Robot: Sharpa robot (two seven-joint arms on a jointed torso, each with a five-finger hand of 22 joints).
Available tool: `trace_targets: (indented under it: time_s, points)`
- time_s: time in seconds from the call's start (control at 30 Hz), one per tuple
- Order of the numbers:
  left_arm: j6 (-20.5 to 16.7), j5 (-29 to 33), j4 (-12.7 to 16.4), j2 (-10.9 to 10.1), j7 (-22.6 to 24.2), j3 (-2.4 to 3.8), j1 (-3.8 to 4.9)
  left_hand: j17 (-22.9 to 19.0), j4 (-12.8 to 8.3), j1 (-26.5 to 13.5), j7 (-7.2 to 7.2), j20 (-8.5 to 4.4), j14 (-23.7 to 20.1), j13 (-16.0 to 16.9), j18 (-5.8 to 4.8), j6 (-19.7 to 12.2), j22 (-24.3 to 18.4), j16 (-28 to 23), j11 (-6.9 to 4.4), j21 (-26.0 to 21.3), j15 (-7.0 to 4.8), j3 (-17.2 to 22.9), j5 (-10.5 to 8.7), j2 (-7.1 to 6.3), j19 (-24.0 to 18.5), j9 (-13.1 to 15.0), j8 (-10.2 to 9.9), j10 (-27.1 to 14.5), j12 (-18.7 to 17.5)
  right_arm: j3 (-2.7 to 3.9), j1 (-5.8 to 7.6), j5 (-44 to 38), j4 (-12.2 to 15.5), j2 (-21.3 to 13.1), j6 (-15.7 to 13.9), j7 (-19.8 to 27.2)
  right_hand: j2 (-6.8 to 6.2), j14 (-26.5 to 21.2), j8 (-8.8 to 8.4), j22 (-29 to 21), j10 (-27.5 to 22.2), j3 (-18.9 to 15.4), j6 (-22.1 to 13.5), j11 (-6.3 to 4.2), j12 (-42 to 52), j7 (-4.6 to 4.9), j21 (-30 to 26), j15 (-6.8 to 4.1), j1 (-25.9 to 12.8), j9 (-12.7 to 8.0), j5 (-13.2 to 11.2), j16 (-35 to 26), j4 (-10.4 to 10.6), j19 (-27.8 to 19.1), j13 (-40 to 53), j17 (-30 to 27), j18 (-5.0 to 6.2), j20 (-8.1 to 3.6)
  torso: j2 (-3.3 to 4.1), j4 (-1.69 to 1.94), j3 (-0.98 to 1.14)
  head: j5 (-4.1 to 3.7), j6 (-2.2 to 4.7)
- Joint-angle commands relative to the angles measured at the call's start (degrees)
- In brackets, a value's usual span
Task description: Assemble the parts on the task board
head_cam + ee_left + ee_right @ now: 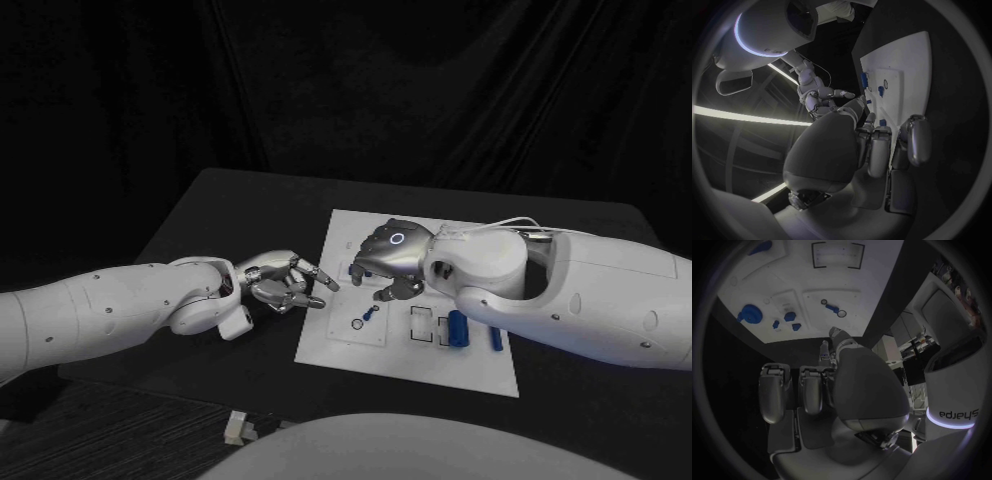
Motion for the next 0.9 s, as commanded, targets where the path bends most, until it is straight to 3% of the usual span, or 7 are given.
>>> trace_targets:
  time_s: [0.03, 0.3, 0.43, 0.53, 0.67, 0.77, 0.9]
  points:
    - [-2.0, 0.3, 0.5, -0.8, 1.0, 0.04, -0.04, 15.1, 0.3, 0.0, 0.00, 0.33, 6.1, 13.2, 0.64, 0.3, 10.7, 0.1, 0.35, -0.1, 0.38, 0.0, 0.25, 0.50, 0.1, 0.1, 0.4, 3.9, 0.1, 0.02, 0.12, -8.8, 0.4, 0.6, 7.4, -5.5, -0.50, 6.1, 0.38, 14.0, 6.0, 0.1, -0.3, -0.18, -0.1, 0.21, 0.4, -0.40, -0.2, 0.5, 0.3, 0.1, 0.1, 4.2, 15.1, 15.1, -0.52, -0.41, -0.06, 0.11, -0.16, 0.47, -0.01]
    - [-2.7, 0.3, 0.8, -2.6, 0.8, 0.05, -0.01, 15.1, 0.4, 0.0, 0.05, 0.36, 6.1, 13.2, 0.65, 0.4, 10.7, 0.1, 0.38, -0.1, 0.40, 0.1, 0.65, 0.51, 0.1, 0.1, 0.5, 3.9, 0.1, 0.01, -1.05, -9.8, -0.3, 1.9, 8.2, -6.2, -0.98, 6.1, 1.36, 14.3, 6.0, -0.3, -0.7, 0.59, -0.1, 1.26, 1.0, 0.14, -2.1, 3.2, 0.3, 0.1, 1.2, 4.6, 15.1, 15.1, -0.69, -0.06, 0.15, 0.13, -0.04, 0.44, -0.01]
    - [-2.9, 0.3, 1.2, -3.4, 0.7, 0.06, 0.01, 15.1, 0.5, 0.0, 0.18, 0.46, 6.1, 13.2, 0.71, 0.3, 10.7, 0.1, 0.48, -0.2, 0.49, 0.4, 2.29, 0.75, -0.1, 0.0, 0.7, 3.8, 0.1, 0.01, -1.97, -9.3, -0.9, 2.2, 8.0, -6.3, -1.08, 6.1, 2.68, 14.4, 6.0, -0.2, -0.7, 0.82, -0.1, 1.49, 1.4, 0.39, -2.6, 6.0, 1.8, 0.1, 1.6, 4.8, 15.1, 15.1, -0.78, 0.19, 0.17, 0.05, -0.04, 0.57, -0.01]
    - [-2.9, 0.3, 1.4, -3.7, 0.6, 0.06, 0.02, 15.1, 0.5, 0.0, 0.19, 0.47, 6.1, 13.2, 0.71, 0.3, 10.7, 0.1, 0.48, -0.2, 0.49, 0.4, 2.43, 0.76, -0.1, 0.0, 0.7, 3.9, 0.1, 0.01, -2.88, -8.9, -1.4, 2.5, 7.5, -6.3, -1.13, 6.1, 3.34, 14.4, 6.0, -0.2, -0.9, 0.85, -0.1, 1.55, 1.5, 0.46, -2.8, 7.6, 2.1, 0.1, 1.7, 4.8, 15.1, 15.1, -0.79, 0.28, 0.13, -0.03, -0.05, 0.75, -0.01]
    - [-2.8, 0.3, 1.5, -3.8, 0.7, 0.06, 0.03, 15.1, 0.5, 0.0, 0.19, 0.47, 6.1, 13.2, 0.71, 0.3, 10.7, 0.1, 0.48, -0.2, 0.49, 0.4, 2.43, 0.76, -0.1, 0.0, 0.7, 3.9, 0.1, 0.01, -4.24, -8.1, -2.0, 2.8, 6.4, -6.0, -1.14, 6.1, 5.04, 14.4, 6.0, -0.3, -2.4, 1.02, -0.1, 1.73, 1.5, 0.67, -3.1, 12.4, 2.1, 0.1, 1.9, 4.8, 15.1, 15.1, -0.80, 0.51, 0.13, -0.08, -0.04, 0.95, -0.01]
    - [-2.6, 0.3, 1.5, -3.7, 0.7, 0.06, 0.03, 15.1, 0.5, 0.0, 0.19, 0.47, 6.1, 13.2, 0.71, 0.3, 10.7, 0.1, 0.48, -0.2, 0.49, 0.4, 2.43, 0.76, -0.1, 0.0, 0.7, 3.9, 0.1, 0.01, -4.97, -7.8, -2.3, 2.9, 5.3, -5.7, -1.04, 6.1, 5.44, 14.4, 6.0, -0.2, -2.6, 1.03, -0.1, 1.77, 1.5, 0.72, -3.1, 13.4, 2.0, 0.1, 1.9, 4.8, 15.1, 15.1, -0.79, 0.55, 0.11, -0.05, -0.04, 0.93, -0.01]
    - [-2.4, 0.3, 1.4, -3.6, 0.7, 0.06, 0.03, 15.1, 0.5, 0.0, 0.19, 0.47, 6.1, 13.2, 0.71, 0.3, 10.7, 0.1, 0.48, -0.2, 0.49, 0.4, 2.43, 0.76, -0.1, 0.0, 0.7, 3.9, 0.1, 0.01, -5.61, -7.6, -2.5, 2.9, 4.0, -5.3, -0.88, 6.1, 6.71, 14.4, 6.0, -0.1, -3.1, 1.03, -0.1, 1.74, 1.5, 0.79, -3.0, 16.5, 2.5, 0.1, 1.8, 4.8, 15.1, 15.1, -0.79, 0.61, 0.05, -0.08, -0.03, 0.95, -0.01]
